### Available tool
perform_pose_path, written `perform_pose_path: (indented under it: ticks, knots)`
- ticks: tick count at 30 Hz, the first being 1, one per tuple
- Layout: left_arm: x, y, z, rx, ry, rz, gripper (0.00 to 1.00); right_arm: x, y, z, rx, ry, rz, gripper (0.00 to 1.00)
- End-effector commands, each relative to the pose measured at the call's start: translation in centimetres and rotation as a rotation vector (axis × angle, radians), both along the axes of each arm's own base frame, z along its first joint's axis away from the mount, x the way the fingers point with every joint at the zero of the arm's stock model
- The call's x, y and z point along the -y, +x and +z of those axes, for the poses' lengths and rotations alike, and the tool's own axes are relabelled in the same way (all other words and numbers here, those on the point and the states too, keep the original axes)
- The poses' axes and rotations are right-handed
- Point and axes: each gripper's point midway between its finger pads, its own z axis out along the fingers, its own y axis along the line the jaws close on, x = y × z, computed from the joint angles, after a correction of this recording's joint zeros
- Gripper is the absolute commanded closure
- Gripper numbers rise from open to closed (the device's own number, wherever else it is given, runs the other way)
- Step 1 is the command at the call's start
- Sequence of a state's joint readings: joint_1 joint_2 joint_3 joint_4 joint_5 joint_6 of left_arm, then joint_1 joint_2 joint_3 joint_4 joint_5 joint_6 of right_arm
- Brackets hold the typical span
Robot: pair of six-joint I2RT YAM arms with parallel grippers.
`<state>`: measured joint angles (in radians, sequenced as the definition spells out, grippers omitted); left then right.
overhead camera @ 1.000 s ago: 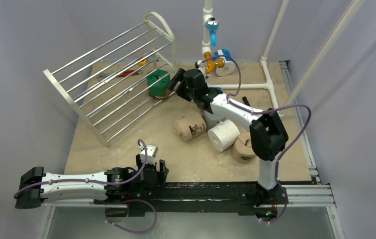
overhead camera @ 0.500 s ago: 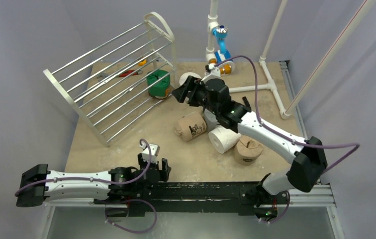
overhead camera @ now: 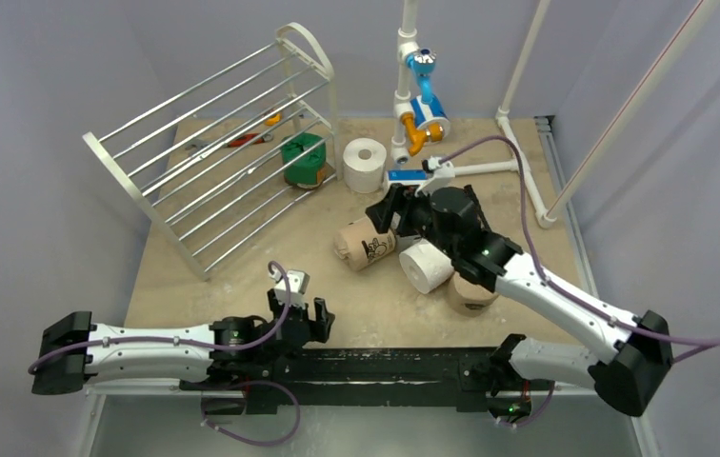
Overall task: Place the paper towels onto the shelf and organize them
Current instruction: Pick up the paper towel from the center of the board.
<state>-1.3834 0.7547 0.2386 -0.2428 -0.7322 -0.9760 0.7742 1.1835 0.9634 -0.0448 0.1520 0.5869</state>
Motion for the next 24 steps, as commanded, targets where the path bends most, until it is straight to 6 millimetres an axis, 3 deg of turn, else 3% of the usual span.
perform_pose_path:
  ticks: [1, 7, 13, 19, 24]
  knots:
    - [0.7, 0.9, 2.1, 0.062, -0.062, 0.025, 0.20, 3.6, -2.1, 1.5, 0.115, -0.045, -0.018, 0.27]
    - [1.0, 1.3, 2.7, 0.090, -0.080, 0.036, 0.18, 7.6, -4.7, 0.6, 0.096, -0.113, -0.058, 0.21]
    - [2.0, 1.5, 3.3, 0.100, -0.137, 0.031, 0.16, 13.6, -4.8, -2.1, 0.007, -0.153, -0.323, 0.17]
    - [3.3, 1.0, 3.7, 0.100, -0.160, -0.031, 0.16, 13.6, -3.3, -4.6, -0.091, -0.115, -0.331, 0.18]
    - [3.4, 0.8, 2.7, 0.084, -0.138, -0.043, 0.15, 14.8, -0.3, -6.7, -0.182, -0.106, -0.395, 0.20]
